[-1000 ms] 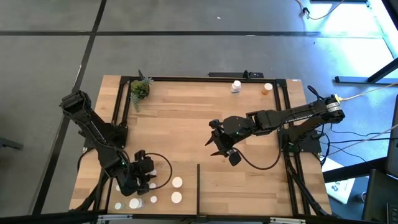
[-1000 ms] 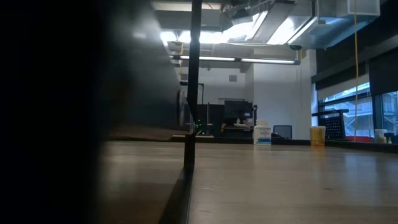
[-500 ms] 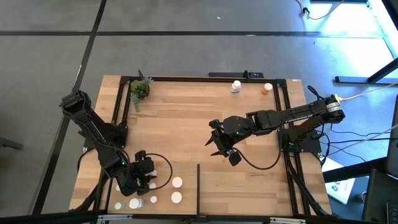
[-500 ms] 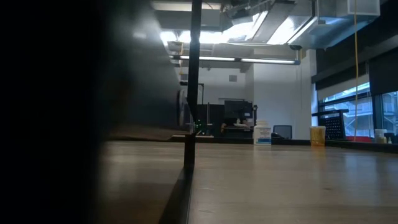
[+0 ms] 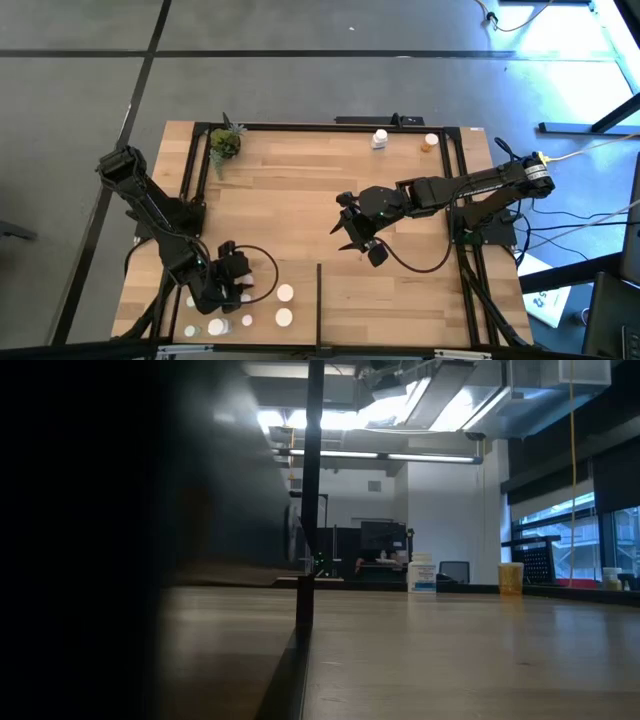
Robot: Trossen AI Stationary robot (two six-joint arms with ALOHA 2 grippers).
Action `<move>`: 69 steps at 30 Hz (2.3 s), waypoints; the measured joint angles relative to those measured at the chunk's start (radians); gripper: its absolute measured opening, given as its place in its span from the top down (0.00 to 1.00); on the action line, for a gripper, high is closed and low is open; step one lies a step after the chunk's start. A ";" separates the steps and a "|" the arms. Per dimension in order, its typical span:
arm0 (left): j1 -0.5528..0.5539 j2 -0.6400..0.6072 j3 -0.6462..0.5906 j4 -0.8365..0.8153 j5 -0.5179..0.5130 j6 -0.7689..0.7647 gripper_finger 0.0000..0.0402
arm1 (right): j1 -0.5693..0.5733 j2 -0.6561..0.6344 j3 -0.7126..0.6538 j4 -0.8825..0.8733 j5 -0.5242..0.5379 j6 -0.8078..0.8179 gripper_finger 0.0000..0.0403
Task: Pick and place medicine bottles onto shelf by color
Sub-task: Put the pink pill bottle on the shelf aligned with the other pink pill bottle, then adjust the white pill bottle on the shelf
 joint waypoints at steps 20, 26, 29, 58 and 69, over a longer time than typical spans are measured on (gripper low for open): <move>-0.002 -0.002 0.000 0.043 0.000 0.004 0.53 | 0.000 0.000 0.000 0.000 0.000 0.000 0.47; -0.002 -0.002 0.033 0.021 0.000 0.044 0.53 | 0.000 0.000 0.000 0.000 0.000 0.000 0.47; -0.002 -0.002 0.074 -0.036 0.000 0.058 0.53 | 0.000 0.000 0.000 0.000 0.000 0.000 0.47; -0.025 -0.002 0.248 -0.609 0.253 -0.315 0.53 | 0.000 0.000 0.000 0.000 0.000 0.000 0.47; 0.005 0.007 0.229 -0.552 0.314 -0.250 0.53 | 0.000 0.000 0.000 0.000 0.000 0.000 0.47</move>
